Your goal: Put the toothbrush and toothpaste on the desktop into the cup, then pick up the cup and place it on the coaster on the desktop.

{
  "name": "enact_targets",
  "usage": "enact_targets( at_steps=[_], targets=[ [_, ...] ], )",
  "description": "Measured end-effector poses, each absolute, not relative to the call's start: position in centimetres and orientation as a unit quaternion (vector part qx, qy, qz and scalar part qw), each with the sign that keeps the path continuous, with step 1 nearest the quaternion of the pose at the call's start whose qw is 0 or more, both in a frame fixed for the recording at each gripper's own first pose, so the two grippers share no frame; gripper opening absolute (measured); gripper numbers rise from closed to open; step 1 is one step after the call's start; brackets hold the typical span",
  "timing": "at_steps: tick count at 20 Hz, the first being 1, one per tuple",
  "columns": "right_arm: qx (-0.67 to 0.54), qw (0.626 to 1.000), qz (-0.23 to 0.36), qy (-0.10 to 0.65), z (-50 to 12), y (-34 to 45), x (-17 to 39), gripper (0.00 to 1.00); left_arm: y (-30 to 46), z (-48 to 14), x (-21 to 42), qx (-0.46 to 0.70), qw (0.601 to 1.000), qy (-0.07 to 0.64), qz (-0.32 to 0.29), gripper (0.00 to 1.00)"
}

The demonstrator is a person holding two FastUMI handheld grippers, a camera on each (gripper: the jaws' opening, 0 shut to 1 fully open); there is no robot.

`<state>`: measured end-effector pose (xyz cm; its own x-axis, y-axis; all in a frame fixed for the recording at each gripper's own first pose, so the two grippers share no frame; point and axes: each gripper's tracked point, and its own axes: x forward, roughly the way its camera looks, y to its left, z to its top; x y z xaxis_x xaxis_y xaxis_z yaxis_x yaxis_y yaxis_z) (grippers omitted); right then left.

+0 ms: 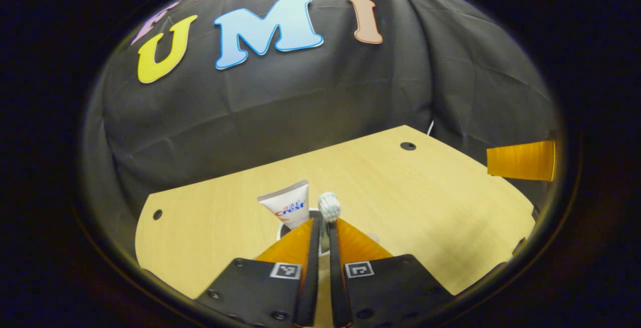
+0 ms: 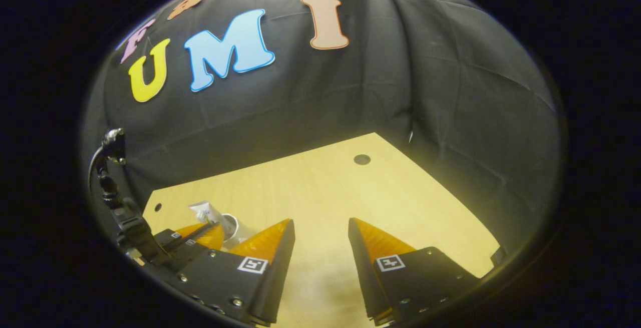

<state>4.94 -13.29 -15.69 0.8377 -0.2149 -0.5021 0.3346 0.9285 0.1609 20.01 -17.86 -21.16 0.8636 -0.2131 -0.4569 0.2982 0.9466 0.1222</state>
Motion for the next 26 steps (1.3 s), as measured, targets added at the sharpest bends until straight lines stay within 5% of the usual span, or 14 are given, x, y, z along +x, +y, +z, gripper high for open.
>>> enact_targets(
  at_steps=[3, 8, 26],
  targets=[
    [0.123, 0.951, -0.138, 0.247, -15.7, -13.0, 5.0, 0.64, -17.6, -20.9, 19.8, 0.092, 0.962, 0.225, -0.126, 0.72],
    [0.124, 0.953, -0.127, 0.247, -15.7, -12.6, 5.0, 0.62, -17.1, -19.9, 19.4, 0.086, 0.965, 0.219, -0.118, 0.95],
    [-0.004, 0.935, 0.121, 0.333, -19.5, -4.0, 8.6, 0.64, -10.2, -14.3, 12.6, 0.021, 0.976, 0.195, -0.091, 0.95]
  ],
)
